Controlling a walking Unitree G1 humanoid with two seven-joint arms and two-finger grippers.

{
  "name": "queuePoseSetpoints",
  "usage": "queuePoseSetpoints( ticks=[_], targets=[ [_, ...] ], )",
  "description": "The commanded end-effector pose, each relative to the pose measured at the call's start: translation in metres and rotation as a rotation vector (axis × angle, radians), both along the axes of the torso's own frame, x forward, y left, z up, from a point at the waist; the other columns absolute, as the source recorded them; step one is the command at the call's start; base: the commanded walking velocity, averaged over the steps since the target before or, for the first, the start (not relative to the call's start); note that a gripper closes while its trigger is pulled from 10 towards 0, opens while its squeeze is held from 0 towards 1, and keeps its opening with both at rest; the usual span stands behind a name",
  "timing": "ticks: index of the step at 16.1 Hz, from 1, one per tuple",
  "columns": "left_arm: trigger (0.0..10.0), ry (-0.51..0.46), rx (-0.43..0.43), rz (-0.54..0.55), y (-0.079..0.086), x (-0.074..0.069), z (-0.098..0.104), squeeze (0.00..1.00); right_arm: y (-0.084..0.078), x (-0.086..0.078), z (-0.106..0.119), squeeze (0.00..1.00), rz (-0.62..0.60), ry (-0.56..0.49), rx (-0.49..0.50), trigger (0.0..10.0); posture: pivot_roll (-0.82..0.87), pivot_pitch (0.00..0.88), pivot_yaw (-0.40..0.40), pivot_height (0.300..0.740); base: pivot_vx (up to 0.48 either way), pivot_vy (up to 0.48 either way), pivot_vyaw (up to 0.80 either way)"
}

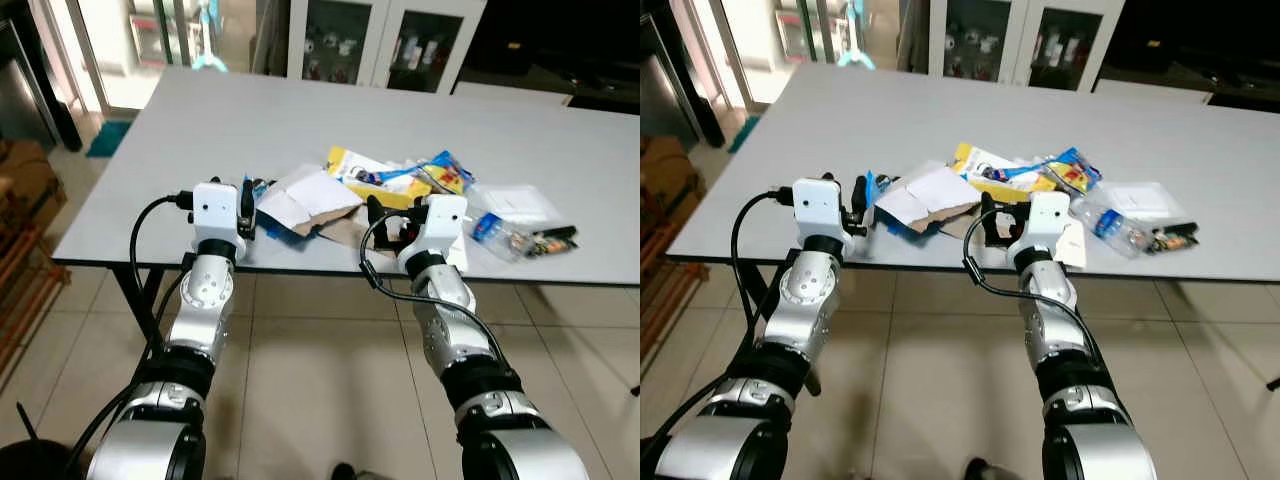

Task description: Picking trash to rubbish bin

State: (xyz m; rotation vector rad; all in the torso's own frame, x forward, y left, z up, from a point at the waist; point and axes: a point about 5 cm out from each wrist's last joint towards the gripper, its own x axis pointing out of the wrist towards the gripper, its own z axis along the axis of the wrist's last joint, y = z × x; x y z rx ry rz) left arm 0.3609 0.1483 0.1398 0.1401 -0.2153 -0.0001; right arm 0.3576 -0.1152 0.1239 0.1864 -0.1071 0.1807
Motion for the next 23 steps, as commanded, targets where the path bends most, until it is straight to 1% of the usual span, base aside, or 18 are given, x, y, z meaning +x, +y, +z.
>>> queuePoseSetpoints(
  ticks=[1,2,9,16,19,20,22,23],
  targets=[
    [10.0,-0.008,0.009,-0.024,-0.0074,-0.0003,0.0018,0.00,-0.0079,0.0014,0.0049,0.00,-0.017,-0.021,-0.002,10.0,-0.03,0.052,-0.097,0.740,0.000,0.000,0.00],
    [10.0,-0.006,0.023,-0.023,-0.0079,-0.0003,0.0016,0.00,-0.0080,0.0013,0.0046,0.00,-0.016,-0.019,-0.004,10.0,-0.03,0.052,-0.097,0.740,0.000,-0.240,0.00],
    [10.0,-0.005,0.023,-0.020,-0.0074,-0.0002,0.0016,0.00,-0.0074,0.0008,0.0038,0.00,-0.014,-0.017,-0.007,10.0,-0.03,0.054,-0.097,0.740,0.000,-0.390,0.00],
    [10.0,-0.005,0.021,-0.013,-0.0067,-0.0005,0.0010,0.00,-0.0070,0.0003,0.0027,0.00,-0.008,-0.011,-0.009,10.0,-0.03,0.054,-0.098,0.740,0.000,0.000,0.00],
    [10.0,-0.004,-0.003,-0.008,-0.0052,-0.0021,0.0011,0.00,-0.0065,0.0001,0.0023,0.00,-0.001,-0.010,-0.010,10.0,-0.03,0.055,-0.098,0.740,0.000,0.000,0.00],
    [10.0,-0.012,-0.009,-0.011,-0.0050,-0.0043,0.0021,1.00,-0.0065,-0.0001,0.0022,0.00,-0.001,-0.010,-0.010,10.0,-0.03,0.057,-0.098,0.740,0.000,0.000,0.00],
    [10.0,-0.005,0.003,-0.004,-0.0042,-0.0051,0.0016,1.00,-0.0066,-0.0001,0.0020,0.00,-0.001,-0.009,-0.008,10.0,-0.03,0.057,-0.098,0.740,0.000,0.000,0.00],
    [10.0,0.015,-0.011,0.008,-0.0015,-0.0047,-0.0013,1.00,-0.0059,-0.0003,0.0014,0.00,0.001,-0.007,-0.008,10.0,-0.03,0.059,-0.100,0.740,0.000,0.000,0.00]
  ],
)
